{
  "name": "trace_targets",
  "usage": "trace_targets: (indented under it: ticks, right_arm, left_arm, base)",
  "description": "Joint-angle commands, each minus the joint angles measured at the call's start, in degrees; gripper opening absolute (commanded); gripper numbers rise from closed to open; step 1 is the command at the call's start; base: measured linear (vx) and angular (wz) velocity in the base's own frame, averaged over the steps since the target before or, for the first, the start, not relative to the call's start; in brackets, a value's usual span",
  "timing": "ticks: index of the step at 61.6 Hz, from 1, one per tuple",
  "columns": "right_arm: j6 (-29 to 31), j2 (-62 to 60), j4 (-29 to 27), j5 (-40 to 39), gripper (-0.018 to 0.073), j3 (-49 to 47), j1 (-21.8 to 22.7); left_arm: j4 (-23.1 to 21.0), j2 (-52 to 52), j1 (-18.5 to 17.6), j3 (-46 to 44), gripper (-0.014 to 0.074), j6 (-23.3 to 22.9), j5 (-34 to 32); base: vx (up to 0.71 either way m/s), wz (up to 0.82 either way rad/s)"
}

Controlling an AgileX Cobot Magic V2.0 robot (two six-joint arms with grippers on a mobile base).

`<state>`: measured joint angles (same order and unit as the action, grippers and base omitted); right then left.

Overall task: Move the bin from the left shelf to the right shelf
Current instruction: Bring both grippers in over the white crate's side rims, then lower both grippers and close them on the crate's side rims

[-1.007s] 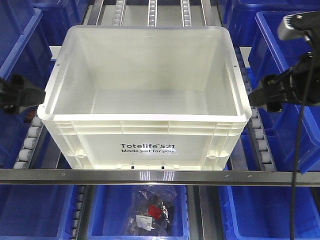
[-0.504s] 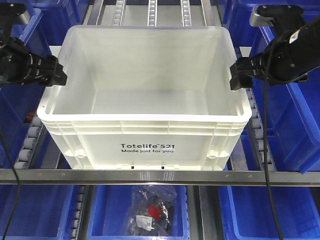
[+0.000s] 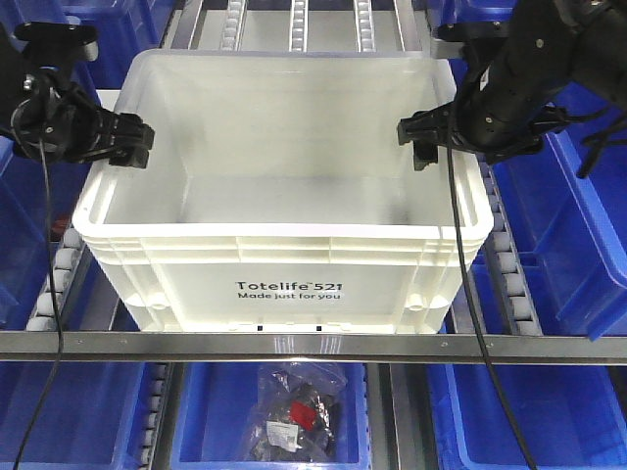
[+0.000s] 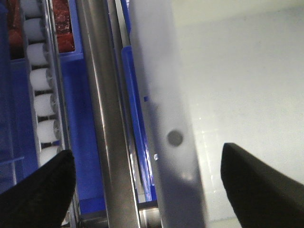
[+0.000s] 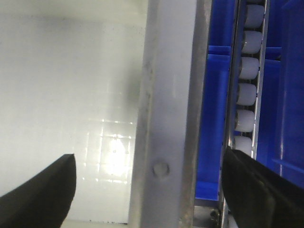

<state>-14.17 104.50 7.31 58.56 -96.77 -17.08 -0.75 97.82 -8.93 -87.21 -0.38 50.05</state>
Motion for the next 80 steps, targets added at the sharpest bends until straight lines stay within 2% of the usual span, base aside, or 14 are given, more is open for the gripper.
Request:
trace_targets:
  ticks: [1, 8, 16, 26, 39, 52, 62, 80]
  right_arm:
    - [-1.7, -1.2, 1.5, -0.6, 0.0587, -3.5, 0.0]
    - [-1.9, -0.2, 1.5, 0.2, 0.0584, -4.5, 0.0]
    - [-2.2, -0.1, 1.4, 0.2, 0.0584, -4.5, 0.0]
    - [-2.2, -0.1, 1.3, 0.3, 0.0584, -4.5, 0.0]
    - [-2.1, -0.1, -0.1, 0.6, 0.0584, -4.5, 0.0]
    - [-2.1, 0.0, -0.3, 1.3, 0.0571, -4.5, 0.0]
    - [-2.1, 0.1, -0.3, 2.7, 0.0519, -4.5, 0.0]
    - [-2.1, 0.1, -0.3, 4.2, 0.0348, -4.5, 0.0]
  left_arm:
    - [1.5, -1.5, -1.1, -3.2, 0.0595, -2.5, -2.7]
    - [5.8, -0.6, -2.0, -4.3, 0.0595, -5.6, -2.3]
    - [7.4, 0.1, -2.8, -5.3, 0.0595, -7.0, -1.2]
    - [7.2, 0.3, -3.4, -5.7, 0.0594, -8.0, 0.1]
    - [3.8, 0.3, -3.5, -5.7, 0.0594, -8.0, 0.7]
    - [3.7, 0.3, -3.5, -5.7, 0.0578, -8.0, 1.0]
    - [3.7, 0.3, -3.5, -5.7, 0.0529, -8.0, 1.7]
    - [3.7, 0.3, -3.5, -5.7, 0.0386, -8.0, 2.4]
  base:
    - [0.0, 0.0]
    - [0.0, 0.0]
    - [0.0, 0.0]
    - [0.0, 0.0]
    - [0.0, 0.0]
    - [0.0, 0.0]
    - [0.0, 0.0]
    - [0.0, 0.0]
